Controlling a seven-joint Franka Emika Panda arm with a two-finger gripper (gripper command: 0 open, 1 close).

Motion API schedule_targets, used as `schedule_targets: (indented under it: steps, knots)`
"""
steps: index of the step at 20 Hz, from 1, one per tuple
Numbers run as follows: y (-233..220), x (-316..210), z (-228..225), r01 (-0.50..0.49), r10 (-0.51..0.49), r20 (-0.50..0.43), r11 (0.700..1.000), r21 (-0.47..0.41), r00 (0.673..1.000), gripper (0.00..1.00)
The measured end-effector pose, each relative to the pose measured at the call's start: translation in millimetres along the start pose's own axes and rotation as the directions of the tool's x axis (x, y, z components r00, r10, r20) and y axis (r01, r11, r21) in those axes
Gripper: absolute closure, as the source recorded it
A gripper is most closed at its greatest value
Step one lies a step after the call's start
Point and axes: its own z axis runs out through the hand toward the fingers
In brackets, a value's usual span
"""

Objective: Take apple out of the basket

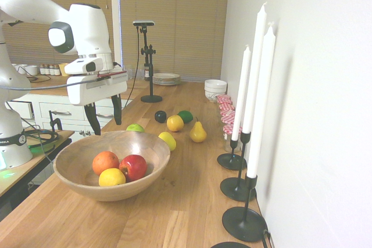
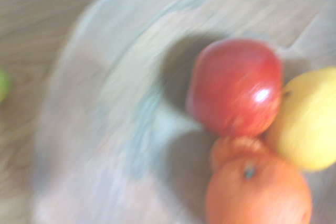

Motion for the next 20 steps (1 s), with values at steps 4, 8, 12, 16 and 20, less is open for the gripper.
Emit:
schedule_targets:
  steps: [4,8,12,16,20]
  knots:
    - [-11,24,28,-0.011,0.011,0.027,1.0,-0.007,1.0,0.0]
    - [-30,41,48,-0.008,0.009,0.045,1.0,-0.019,0.999,0.0]
    - [-45,52,68,-0.011,0.013,0.061,1.0,-0.029,0.998,0.0]
    - [-49,60,90,-0.016,0.019,0.079,0.999,-0.038,0.997,0.0]
    - [-48,67,99,-0.016,0.019,0.086,0.999,-0.036,0.996,0.0]
